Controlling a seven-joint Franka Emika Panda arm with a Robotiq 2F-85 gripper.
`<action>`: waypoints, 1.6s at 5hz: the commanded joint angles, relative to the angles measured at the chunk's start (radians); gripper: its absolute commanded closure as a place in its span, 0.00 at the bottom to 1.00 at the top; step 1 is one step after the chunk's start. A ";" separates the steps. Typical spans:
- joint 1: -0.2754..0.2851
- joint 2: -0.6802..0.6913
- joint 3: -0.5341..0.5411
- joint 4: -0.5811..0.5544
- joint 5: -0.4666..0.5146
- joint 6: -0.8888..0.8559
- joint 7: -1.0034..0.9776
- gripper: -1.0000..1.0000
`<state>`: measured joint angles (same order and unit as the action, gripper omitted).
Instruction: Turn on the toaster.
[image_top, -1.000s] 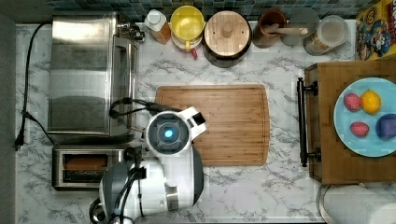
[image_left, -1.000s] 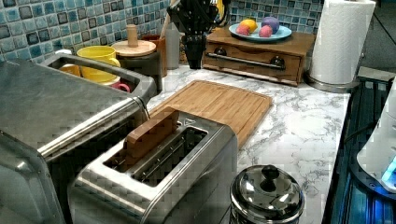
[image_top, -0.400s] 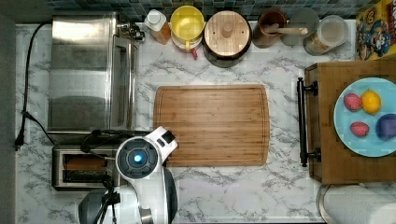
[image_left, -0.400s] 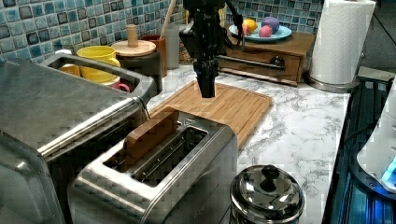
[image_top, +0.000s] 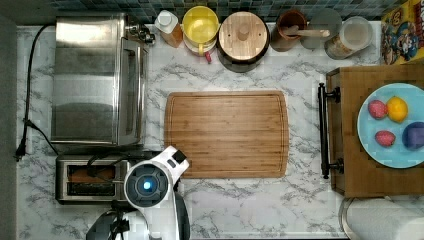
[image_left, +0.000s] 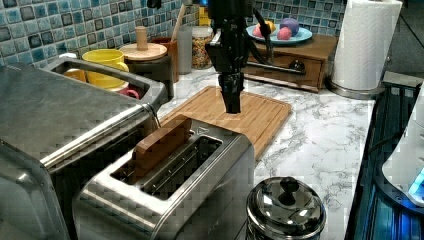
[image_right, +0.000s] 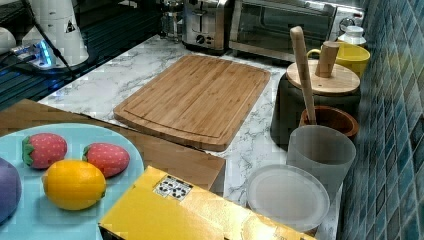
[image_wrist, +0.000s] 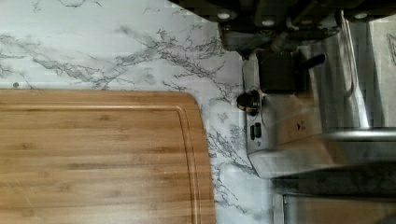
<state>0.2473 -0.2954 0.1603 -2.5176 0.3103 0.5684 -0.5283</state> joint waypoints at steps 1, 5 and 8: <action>0.084 -0.036 -0.005 -0.059 0.117 0.078 -0.053 1.00; 0.066 0.092 -0.016 0.030 0.075 0.153 0.056 1.00; 0.050 0.249 0.012 0.020 -0.001 0.153 0.100 1.00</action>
<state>0.2974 -0.0682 0.1471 -2.4844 0.3655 0.7119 -0.5034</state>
